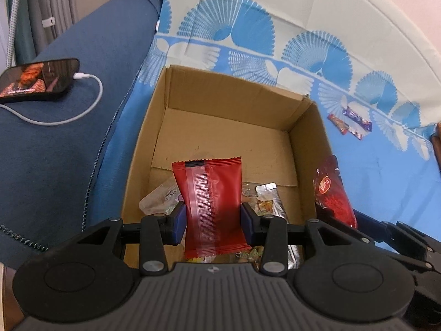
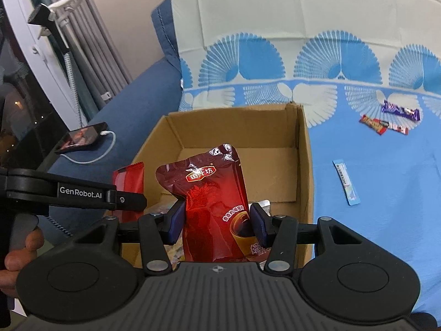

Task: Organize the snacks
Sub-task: 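Open both tools to drop the red packet and coffee pouch into the box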

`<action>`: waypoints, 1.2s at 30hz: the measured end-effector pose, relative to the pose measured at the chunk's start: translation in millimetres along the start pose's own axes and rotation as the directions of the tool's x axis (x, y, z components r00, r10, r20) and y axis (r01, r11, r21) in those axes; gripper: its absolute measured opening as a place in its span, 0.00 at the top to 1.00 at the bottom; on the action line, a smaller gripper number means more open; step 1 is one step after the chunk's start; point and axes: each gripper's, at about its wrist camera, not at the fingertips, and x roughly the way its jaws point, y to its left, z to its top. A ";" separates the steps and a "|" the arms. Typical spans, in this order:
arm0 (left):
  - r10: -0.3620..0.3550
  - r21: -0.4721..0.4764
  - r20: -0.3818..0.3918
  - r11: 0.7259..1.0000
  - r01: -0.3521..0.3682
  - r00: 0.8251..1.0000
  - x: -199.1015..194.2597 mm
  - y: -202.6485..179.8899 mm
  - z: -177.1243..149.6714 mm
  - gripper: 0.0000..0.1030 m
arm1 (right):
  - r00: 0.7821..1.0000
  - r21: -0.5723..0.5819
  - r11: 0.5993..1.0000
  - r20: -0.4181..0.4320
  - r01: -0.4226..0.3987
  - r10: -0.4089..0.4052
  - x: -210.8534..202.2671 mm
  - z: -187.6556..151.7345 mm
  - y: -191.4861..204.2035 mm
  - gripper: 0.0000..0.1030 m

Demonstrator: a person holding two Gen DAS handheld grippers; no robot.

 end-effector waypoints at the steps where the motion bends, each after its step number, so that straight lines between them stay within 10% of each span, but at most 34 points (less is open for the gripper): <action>1: 0.001 0.003 -0.008 1.000 -0.001 1.000 5.2 -0.1 1.2 0.56 | 1.000 0.004 1.000 -0.008 0.001 -0.001 5.2 0.4 -2.2 0.48; 9: 0.019 0.023 -0.054 1.000 -0.018 0.998 39.1 0.6 7.1 0.53 | 0.998 0.036 0.999 -0.061 0.012 -0.010 38.8 0.5 -16.0 0.48; 11: 0.048 0.029 -0.062 0.999 -0.046 0.997 44.9 0.3 8.3 0.38 | 0.997 0.046 0.999 -0.073 0.008 -0.005 46.2 2.1 -18.4 0.43; 13: 0.091 0.015 -0.066 0.996 -0.090 0.994 48.2 2.5 10.6 0.01 | 0.996 0.071 0.997 -0.085 0.016 -0.010 51.5 3.7 -20.3 0.28; 36: 0.142 0.030 0.083 0.989 -0.145 0.986 -54.9 -7.0 -52.8 0.00 | 0.995 -0.071 0.993 0.041 0.099 -0.096 -48.6 -28.8 34.7 0.10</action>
